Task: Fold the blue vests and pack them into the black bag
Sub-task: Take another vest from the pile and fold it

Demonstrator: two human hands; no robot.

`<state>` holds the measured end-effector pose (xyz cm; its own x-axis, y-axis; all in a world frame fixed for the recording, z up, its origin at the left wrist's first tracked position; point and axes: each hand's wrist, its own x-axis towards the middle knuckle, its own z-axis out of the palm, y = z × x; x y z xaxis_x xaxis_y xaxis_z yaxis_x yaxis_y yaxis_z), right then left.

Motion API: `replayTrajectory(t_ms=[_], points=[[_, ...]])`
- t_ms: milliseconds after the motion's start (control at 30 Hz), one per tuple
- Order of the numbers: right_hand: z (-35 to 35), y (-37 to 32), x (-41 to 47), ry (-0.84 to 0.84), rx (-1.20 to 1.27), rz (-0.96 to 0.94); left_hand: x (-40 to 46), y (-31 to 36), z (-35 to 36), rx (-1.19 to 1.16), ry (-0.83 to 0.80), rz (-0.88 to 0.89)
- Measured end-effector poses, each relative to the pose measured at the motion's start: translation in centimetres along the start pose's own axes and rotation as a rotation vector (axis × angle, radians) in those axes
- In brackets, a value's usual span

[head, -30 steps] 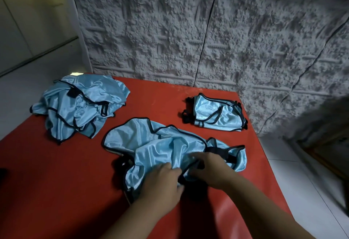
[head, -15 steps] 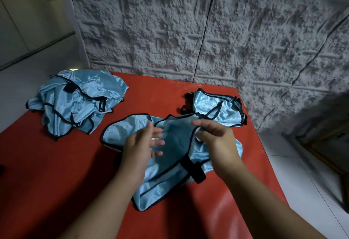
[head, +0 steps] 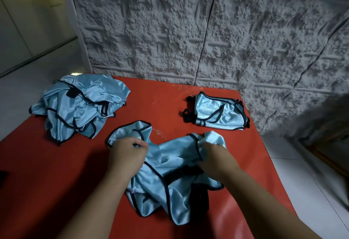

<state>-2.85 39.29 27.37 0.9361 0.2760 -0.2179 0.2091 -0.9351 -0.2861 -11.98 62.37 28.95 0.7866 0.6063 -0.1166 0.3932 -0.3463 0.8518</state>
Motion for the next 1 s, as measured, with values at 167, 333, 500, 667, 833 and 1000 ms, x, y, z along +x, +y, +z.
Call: replayTrajectory(t_ms=[167, 333, 500, 667, 833, 1000], points=[[-0.3, 1.4, 0.1, -0.136, -0.111, 0.178, 0.3, 0.4, -0.9, -0.122, 0.303, 0.026], [-3.6, 1.5, -0.3, -0.231, -0.173, 0.232, 1.0, 0.2, -2.6, 0.538, -0.026, -0.046], [-2.4, -0.2, 0.1, 0.326, 0.06, -0.131, -0.2, 0.9, -3.0, 1.016, -0.112, -0.025], [1.4, -2.1, 0.9, 0.006, 0.143, -0.355, -0.5, -0.1, 0.7, 0.634, -0.294, 0.333], [2.7, -2.9, 1.2, -0.016, -0.144, -0.212, 0.5, -1.7, 1.6, 0.794, -0.321, 0.342], [-1.7, 1.1, 1.5, 0.399, 0.256, 0.332, 1.1, -2.3, 0.1, 0.944, -0.396, 0.178]])
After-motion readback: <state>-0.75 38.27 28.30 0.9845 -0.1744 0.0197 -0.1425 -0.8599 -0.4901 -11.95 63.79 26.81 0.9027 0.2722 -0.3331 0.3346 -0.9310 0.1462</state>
